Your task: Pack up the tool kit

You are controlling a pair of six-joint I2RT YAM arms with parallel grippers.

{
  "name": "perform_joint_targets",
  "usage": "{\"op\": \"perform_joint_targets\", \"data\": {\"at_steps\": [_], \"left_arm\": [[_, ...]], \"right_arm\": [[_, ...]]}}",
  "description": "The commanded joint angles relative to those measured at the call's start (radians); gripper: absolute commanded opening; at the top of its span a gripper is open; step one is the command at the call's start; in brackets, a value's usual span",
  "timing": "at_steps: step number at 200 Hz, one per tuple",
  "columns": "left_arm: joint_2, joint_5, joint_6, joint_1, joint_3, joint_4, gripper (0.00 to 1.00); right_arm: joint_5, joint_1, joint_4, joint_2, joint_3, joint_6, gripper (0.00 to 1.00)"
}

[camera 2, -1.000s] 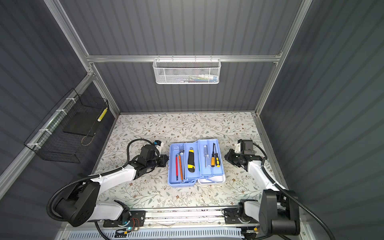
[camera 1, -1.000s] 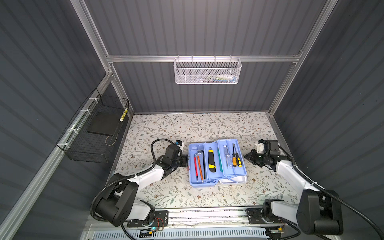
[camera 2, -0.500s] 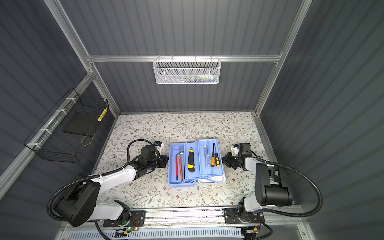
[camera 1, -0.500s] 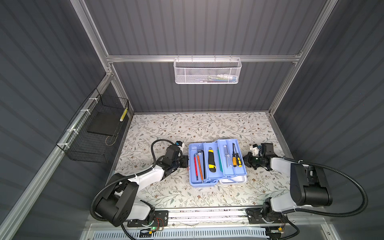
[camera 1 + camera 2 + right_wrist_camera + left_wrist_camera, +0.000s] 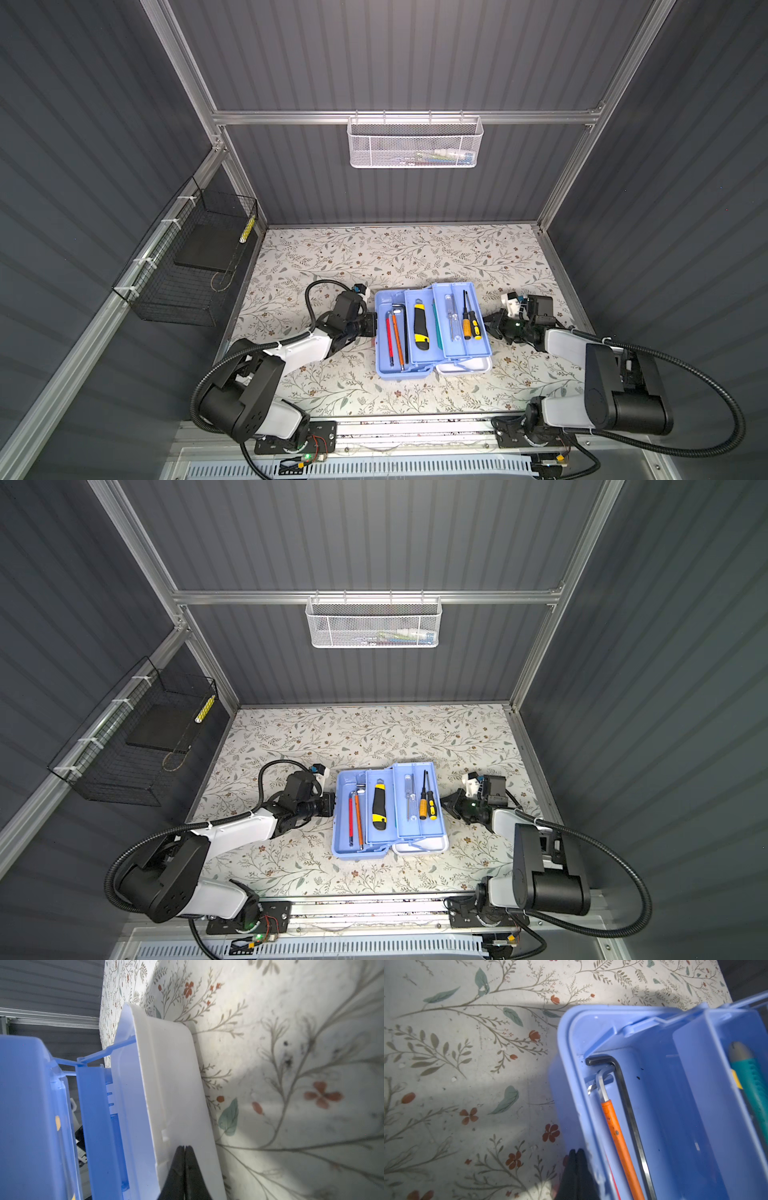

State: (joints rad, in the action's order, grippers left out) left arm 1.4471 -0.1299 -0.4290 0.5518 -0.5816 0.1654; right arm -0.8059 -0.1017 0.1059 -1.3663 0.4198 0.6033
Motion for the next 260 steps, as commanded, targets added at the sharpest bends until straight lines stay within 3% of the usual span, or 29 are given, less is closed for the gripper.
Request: {"op": "perform_joint_targets", "data": {"at_steps": [1, 77, 135, 185, 260], "left_arm": [[0.020, -0.096, 0.019, 0.034, -0.030, 0.002, 0.00], [-0.008, -0.085, 0.016, 0.034, -0.029, -0.001, 0.00], [-0.015, -0.083, 0.012, 0.034, -0.017, 0.008, 0.00], [-0.037, -0.072, 0.021, 0.034, -0.012, -0.013, 0.00], [-0.181, 0.089, -0.002, 0.034, 0.055, -0.098, 0.00]], "right_arm": [[-0.201, 0.022, 0.035, 0.066, -0.011, 0.052, 0.07], [-0.220, 0.036, 0.019, 0.257, -0.016, 0.164, 0.08], [-0.127, 0.161, -0.058, 0.366, 0.075, 0.195, 0.09], [-0.004, 0.333, -0.165, 0.289, 0.232, 0.131, 0.10], [0.072, 0.576, -0.188, 0.050, 0.451, 0.079, 0.13]]}}
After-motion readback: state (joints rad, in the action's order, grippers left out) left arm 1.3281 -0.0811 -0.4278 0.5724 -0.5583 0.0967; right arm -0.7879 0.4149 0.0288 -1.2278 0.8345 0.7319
